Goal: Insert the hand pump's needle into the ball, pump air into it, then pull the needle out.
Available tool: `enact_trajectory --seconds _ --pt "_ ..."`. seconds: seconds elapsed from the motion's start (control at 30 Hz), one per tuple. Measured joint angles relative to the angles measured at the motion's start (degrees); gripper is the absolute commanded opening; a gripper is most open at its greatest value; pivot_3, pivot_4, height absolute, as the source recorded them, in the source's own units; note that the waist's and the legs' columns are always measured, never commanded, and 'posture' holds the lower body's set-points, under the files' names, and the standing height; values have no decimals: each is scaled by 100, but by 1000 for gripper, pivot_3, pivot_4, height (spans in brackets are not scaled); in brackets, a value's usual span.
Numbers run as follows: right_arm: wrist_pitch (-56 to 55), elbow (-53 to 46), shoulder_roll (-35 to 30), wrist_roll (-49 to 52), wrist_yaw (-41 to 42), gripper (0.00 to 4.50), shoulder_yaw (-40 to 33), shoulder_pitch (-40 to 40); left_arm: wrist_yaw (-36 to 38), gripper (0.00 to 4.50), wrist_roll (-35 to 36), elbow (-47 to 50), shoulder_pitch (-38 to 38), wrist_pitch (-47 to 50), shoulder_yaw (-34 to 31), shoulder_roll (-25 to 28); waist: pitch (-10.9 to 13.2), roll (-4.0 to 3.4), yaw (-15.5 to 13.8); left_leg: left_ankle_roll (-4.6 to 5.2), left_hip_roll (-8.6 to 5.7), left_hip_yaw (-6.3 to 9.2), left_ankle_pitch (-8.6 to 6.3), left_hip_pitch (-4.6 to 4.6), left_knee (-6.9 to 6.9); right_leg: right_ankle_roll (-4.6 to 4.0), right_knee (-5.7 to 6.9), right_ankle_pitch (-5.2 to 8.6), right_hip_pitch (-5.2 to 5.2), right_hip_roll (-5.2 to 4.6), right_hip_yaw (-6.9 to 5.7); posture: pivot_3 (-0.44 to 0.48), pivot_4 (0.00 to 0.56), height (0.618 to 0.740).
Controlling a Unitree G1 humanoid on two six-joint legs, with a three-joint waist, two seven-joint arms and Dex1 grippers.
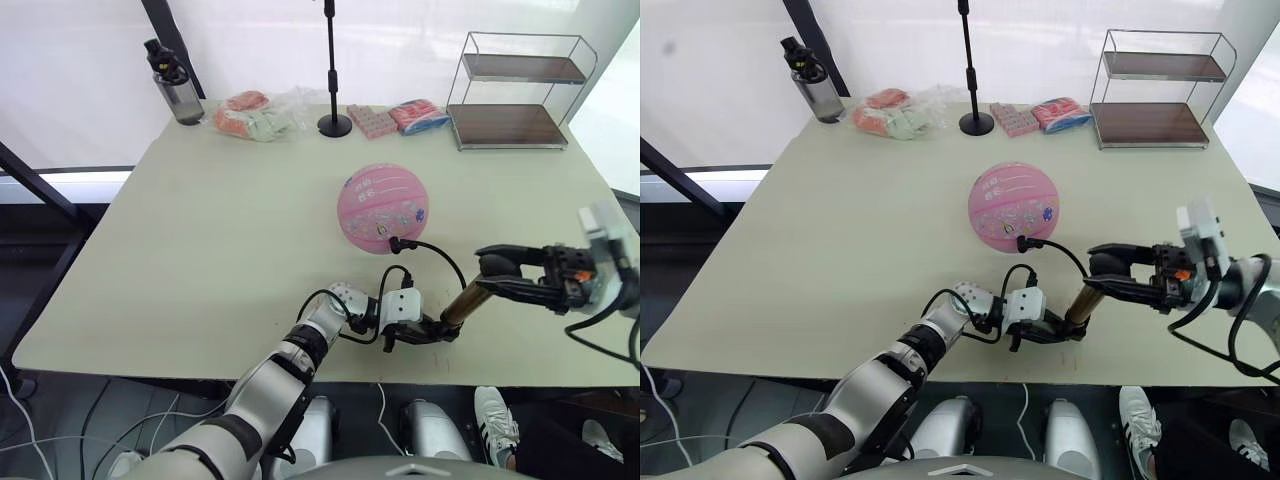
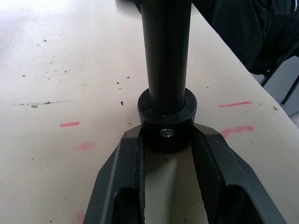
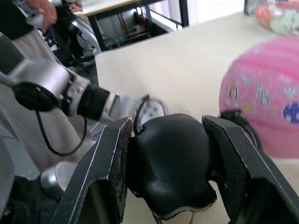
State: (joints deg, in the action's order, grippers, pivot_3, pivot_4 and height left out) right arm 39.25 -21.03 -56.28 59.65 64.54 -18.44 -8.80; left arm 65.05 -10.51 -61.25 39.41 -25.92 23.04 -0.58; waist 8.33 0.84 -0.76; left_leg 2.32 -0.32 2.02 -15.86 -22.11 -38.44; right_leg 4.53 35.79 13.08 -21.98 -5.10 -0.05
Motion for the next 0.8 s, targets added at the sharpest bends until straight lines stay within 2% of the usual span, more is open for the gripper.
enact_trajectory --seconds 0.03,0.27,0.37,0.53,0.8 --pt "327 65 -293 384 -41 1917 -280 -343 4 1156 5 4 14 -5 -3 -3 10 -25 4 0 0 -8 0 -7 -1 1 0 -1 -10 -9 5 0 150 740" --pt "1133 192 -747 1197 -247 1917 -634 -1042 25 1156 8 6 13 -49 -2 -6 15 -15 -7 0 5 2 0 -31 -3 0 0 -1 -28 -4 -3 0 150 740" --pt "1293 258 -773 1230 -251 1917 -632 -1146 39 1156 12 19 20 -72 -3 -6 14 -18 -9 0 4 -3 1 -65 -11 1 8 -2 -64 -7 1 0 150 740" --pt "1655 308 -786 1313 -369 1917 -601 -1377 72 1156 51 20 18 -73 -3 -7 15 -19 -10 0 2 -3 1 -73 -11 0 9 -2 -72 -7 1 0 150 740" --pt "1558 71 -609 1241 -347 1917 -662 -1238 65 1156 49 20 9 -73 3 0 14 -17 -10 0 -4 -2 1 -70 -10 1 10 -2 -69 -3 -1 0 150 740"
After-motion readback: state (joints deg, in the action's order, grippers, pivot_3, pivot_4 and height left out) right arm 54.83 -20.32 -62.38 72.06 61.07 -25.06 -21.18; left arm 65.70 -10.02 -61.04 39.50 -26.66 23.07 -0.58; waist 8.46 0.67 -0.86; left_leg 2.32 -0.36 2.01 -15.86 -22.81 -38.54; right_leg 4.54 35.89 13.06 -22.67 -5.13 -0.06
